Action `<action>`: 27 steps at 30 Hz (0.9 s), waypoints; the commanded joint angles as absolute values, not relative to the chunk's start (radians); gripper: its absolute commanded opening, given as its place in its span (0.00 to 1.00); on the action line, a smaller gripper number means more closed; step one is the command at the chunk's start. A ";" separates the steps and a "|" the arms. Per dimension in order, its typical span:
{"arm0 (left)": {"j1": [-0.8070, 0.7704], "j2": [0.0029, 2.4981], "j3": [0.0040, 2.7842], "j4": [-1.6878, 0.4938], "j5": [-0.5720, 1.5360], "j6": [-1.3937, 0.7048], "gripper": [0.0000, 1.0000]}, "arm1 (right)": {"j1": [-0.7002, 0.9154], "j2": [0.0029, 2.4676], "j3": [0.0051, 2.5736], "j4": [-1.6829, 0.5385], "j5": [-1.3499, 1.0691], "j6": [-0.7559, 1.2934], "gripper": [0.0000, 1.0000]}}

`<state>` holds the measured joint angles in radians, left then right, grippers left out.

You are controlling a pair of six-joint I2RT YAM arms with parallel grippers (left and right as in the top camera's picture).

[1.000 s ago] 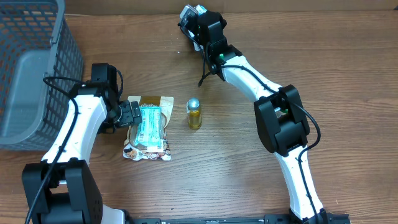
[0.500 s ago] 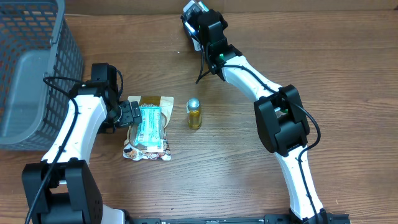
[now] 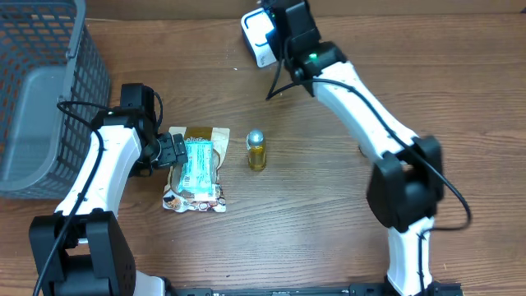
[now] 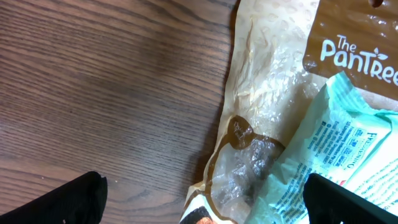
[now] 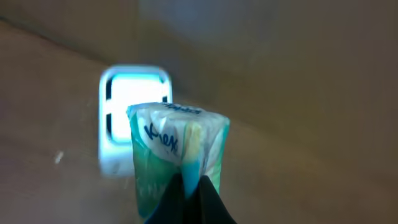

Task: Scan the item barcode
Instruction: 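Carry the Kleenex pack right and lower it beside the green jar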

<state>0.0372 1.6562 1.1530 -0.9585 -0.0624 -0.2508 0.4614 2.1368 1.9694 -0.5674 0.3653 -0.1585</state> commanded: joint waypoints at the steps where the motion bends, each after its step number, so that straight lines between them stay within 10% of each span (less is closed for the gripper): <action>1: 0.033 1.660 1.168 -0.960 -0.055 -0.239 1.00 | 0.454 2.087 1.983 -0.729 0.356 0.118 0.04; 12: 0.033 1.660 1.168 -0.960 -0.055 -0.239 1.00 | 0.440 2.088 1.911 -1.390 0.282 0.409 0.04; 27: 0.033 1.660 1.168 -0.960 -0.055 -0.239 1.00 | 0.433 2.088 1.674 -1.332 0.292 0.423 0.04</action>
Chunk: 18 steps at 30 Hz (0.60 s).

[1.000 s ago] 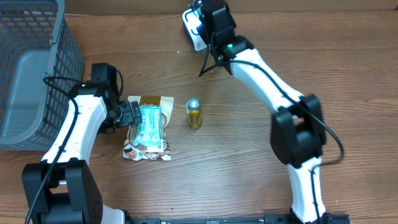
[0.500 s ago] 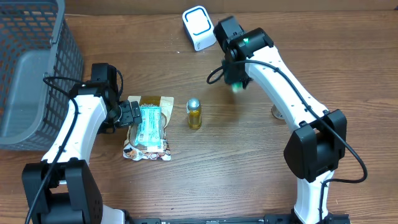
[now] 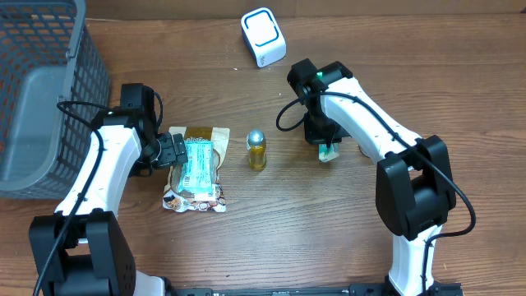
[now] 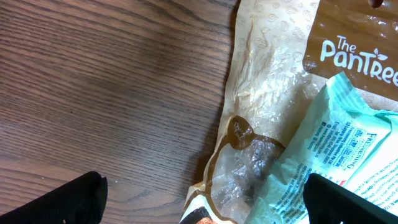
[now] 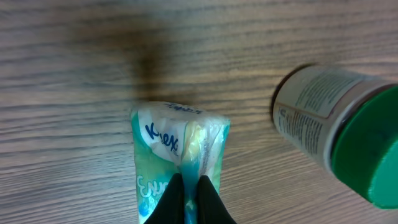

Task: Scan the item barcode
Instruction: 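Carry the Kleenex pack right and lower it beside the green jar, then open the right gripper, release the pack, and raise it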

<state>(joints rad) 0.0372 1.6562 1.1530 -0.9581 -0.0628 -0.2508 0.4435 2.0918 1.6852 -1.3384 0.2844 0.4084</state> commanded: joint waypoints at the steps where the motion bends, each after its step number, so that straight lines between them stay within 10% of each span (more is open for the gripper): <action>1: 0.033 1.660 1.168 -0.960 -0.055 -0.239 1.00 | 0.430 2.088 1.670 -1.332 0.292 0.423 0.04; 13: 0.033 1.660 1.168 -0.960 -0.055 -0.239 0.99 | 0.371 2.088 1.622 -1.310 0.294 0.423 0.11; 18: 0.033 1.660 1.168 -0.960 -0.055 -0.239 1.00 | 0.362 2.088 1.621 -1.295 0.294 0.422 0.37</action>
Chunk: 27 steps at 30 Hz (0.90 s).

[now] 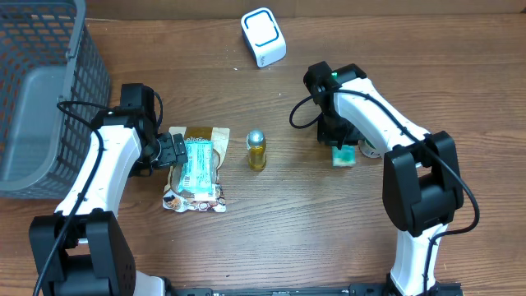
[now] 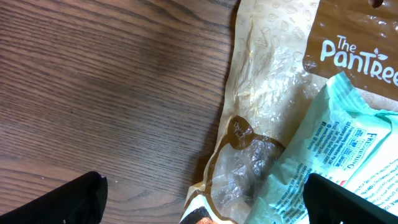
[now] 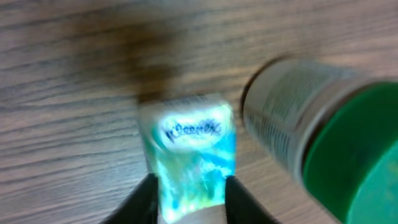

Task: Scan the item barcode
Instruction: 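Open the right gripper, release the pack, and raise it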

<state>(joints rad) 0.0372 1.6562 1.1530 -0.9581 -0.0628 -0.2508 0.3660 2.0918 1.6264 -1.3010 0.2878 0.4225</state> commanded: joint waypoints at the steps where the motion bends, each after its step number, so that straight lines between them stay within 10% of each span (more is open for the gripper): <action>1: 0.033 1.660 1.168 -0.960 -0.055 -0.239 1.00 | 0.362 2.088 1.621 -1.289 0.294 0.423 0.38; 27: 0.033 1.660 1.168 -0.960 -0.055 -0.239 0.99 | 0.363 2.087 1.540 -1.155 0.126 0.340 0.37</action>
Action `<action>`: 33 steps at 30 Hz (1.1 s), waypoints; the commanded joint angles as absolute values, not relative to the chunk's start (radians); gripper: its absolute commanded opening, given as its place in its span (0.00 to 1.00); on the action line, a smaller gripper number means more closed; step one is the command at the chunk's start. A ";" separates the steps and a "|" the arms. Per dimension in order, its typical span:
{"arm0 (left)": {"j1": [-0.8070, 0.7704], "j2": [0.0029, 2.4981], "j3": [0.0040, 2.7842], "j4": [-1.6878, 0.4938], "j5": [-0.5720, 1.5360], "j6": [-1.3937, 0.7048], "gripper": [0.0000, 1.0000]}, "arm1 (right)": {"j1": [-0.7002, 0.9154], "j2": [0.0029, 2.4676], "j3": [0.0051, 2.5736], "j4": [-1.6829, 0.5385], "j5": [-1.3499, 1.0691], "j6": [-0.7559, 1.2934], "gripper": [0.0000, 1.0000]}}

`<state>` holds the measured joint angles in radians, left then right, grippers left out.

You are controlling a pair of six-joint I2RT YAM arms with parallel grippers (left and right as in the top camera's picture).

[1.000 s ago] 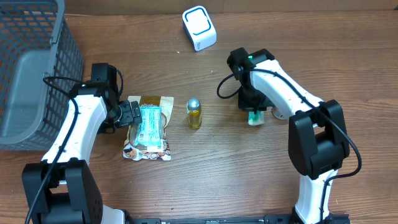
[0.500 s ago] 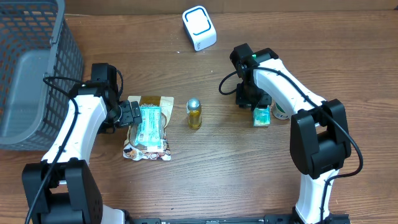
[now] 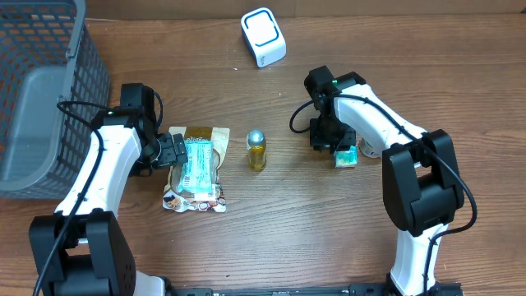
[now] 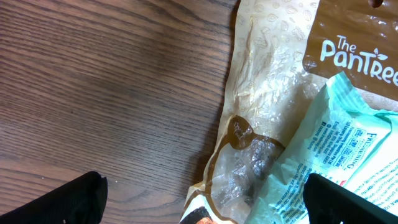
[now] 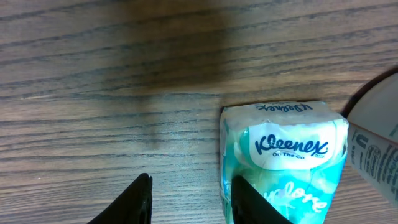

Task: Scan the item barcode
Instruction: 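Open the right gripper, release the pack, and raise it, then move the right gripper left over the Vim bottle and lower it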

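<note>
The teal and white Kleenex tissue pack (image 5: 283,158) lies on the wooden table (image 3: 271,230), seen from overhead (image 3: 346,156) just right of my right gripper (image 3: 323,136). In the right wrist view that gripper (image 5: 194,202) is open over bare wood, and the pack sits at the outer side of its right finger. The white scanner (image 3: 263,37) with a blue rim stands at the back. My left gripper (image 4: 205,199) is open, low over a brown snack pouch (image 4: 273,93) and a teal wipes pack (image 4: 348,155).
A grey mesh basket (image 3: 41,90) fills the far left. A small golden bottle (image 3: 256,150) with a silver cap stands mid-table. A white bottle (image 5: 376,155) stands right beside the tissue pack, mostly hidden under my right arm in the overhead view.
My right gripper, which stood open with the tissue pack between its fingers, has moved left. The pack now lies outside its right finger. The left arm has not moved.
My right gripper first held the tissue pack up in front of the scanner. It then had the pack down at the table beside the green-capped bottle, still shut on it. After that it was open around the pack, and now stands left of it. The left gripper stayed over the pouch.
</note>
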<state>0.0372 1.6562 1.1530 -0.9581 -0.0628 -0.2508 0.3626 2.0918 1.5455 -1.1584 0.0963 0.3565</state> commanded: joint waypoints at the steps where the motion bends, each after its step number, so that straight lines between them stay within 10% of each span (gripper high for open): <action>1: 0.033 1.660 1.168 -0.960 -0.055 -0.239 1.00 | 0.363 2.087 1.540 -1.156 0.136 0.340 0.37; 33: 0.033 1.660 1.168 -0.960 -0.055 -0.239 0.99 | 0.518 1.797 1.896 -1.251 -0.211 0.384 0.51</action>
